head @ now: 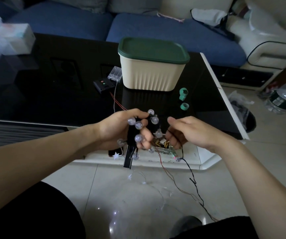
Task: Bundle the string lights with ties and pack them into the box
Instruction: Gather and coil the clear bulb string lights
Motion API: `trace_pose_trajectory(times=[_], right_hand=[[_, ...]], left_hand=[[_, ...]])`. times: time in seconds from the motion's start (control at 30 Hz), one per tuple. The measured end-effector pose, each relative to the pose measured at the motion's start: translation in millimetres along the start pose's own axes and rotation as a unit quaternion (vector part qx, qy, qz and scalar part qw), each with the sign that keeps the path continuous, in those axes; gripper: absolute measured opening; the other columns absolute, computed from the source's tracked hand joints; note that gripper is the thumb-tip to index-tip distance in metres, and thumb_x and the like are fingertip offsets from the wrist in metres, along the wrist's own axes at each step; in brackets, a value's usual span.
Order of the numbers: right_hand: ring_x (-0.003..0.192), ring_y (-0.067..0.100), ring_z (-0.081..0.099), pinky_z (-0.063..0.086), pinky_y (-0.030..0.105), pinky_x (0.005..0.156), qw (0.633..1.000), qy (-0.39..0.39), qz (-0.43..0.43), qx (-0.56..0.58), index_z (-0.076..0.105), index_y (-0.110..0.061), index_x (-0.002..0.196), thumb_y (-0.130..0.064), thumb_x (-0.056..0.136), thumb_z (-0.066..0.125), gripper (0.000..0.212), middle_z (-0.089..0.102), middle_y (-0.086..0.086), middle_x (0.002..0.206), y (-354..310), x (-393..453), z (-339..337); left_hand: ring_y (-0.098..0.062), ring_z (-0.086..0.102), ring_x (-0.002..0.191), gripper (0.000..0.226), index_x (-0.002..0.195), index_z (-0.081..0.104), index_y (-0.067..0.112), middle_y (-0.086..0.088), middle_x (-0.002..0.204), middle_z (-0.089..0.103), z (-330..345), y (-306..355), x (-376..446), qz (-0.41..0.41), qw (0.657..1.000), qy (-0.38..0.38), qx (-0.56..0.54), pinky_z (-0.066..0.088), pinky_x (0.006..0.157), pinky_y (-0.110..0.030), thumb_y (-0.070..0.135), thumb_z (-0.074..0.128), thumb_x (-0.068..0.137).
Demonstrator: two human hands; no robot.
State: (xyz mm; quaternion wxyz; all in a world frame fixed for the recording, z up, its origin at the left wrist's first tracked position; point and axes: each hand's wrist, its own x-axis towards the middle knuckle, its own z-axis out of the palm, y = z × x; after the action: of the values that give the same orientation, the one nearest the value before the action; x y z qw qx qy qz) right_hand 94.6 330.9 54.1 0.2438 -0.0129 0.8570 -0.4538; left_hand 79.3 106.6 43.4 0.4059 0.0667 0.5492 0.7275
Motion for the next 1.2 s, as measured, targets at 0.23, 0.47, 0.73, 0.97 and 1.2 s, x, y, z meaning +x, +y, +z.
trace_pose_trajectory(times=[0.23,0.47,0.73,0.97,1.2], right_hand=[[0.067,0.010,0.065,0.051,0.034,0.078,0.991,-0.013,0.042,-0.126,0.072,-0.015,0.086,-0.031,0.105,0.048,0.035,0.072,0.001,0.072,6.9,3.6,4.2],[0.055,0.012,0.054,0.046,0.031,0.056,0.974,-0.013,-0.064,-0.219,0.064,-0.020,0.076,-0.030,0.104,0.049,0.032,0.056,-0.004,0.063,-21.8,-5.7,52.5],[0.081,0.023,0.057,0.053,0.044,0.074,0.934,0.010,-0.145,-0.325,0.060,-0.015,0.074,-0.003,0.093,0.056,0.023,0.059,0.005,0.091,-24.0,-11.1,73.7],[0.065,0.009,0.067,0.059,0.036,0.069,0.952,0.156,-0.179,-0.195,0.064,-0.029,0.076,-0.013,0.081,0.078,0.022,0.069,-0.009,0.069,-31.6,-13.6,61.2],[0.058,0.008,0.055,0.042,0.027,0.053,0.938,0.223,-0.175,-0.201,0.040,-0.026,0.059,-0.026,0.062,0.093,0.053,0.052,-0.010,0.060,-38.4,-15.4,55.9]], left_hand=[[-0.016,0.049,0.067,0.034,0.076,0.046,0.014,-0.004,0.067,0.041,-5.7,6.8,3.2,0.061,0.993,0.020,-0.096,0.043,0.060,-0.021,0.026,0.031,0.104],[-0.028,0.067,0.083,0.029,0.096,0.051,0.005,-0.017,0.089,0.062,-6.6,5.9,5.5,0.080,0.986,0.042,-0.137,0.055,0.074,-0.032,0.021,0.027,0.104],[-0.023,0.064,0.090,0.032,0.101,0.060,0.005,-0.015,0.103,0.063,3.6,-4.6,2.8,0.019,0.997,0.031,-0.073,0.055,0.060,-0.026,0.027,0.037,0.098],[-0.028,0.053,0.075,0.041,0.090,0.064,0.011,-0.014,0.084,0.060,11.5,-15.2,5.7,0.023,0.994,0.007,0.104,0.041,0.072,-0.038,0.041,0.038,0.099],[-0.026,0.060,0.059,0.055,0.100,0.060,-0.002,-0.019,0.079,0.069,12.4,-10.4,3.4,-0.023,0.976,-0.008,0.216,0.034,0.050,-0.029,0.043,0.029,0.104]])
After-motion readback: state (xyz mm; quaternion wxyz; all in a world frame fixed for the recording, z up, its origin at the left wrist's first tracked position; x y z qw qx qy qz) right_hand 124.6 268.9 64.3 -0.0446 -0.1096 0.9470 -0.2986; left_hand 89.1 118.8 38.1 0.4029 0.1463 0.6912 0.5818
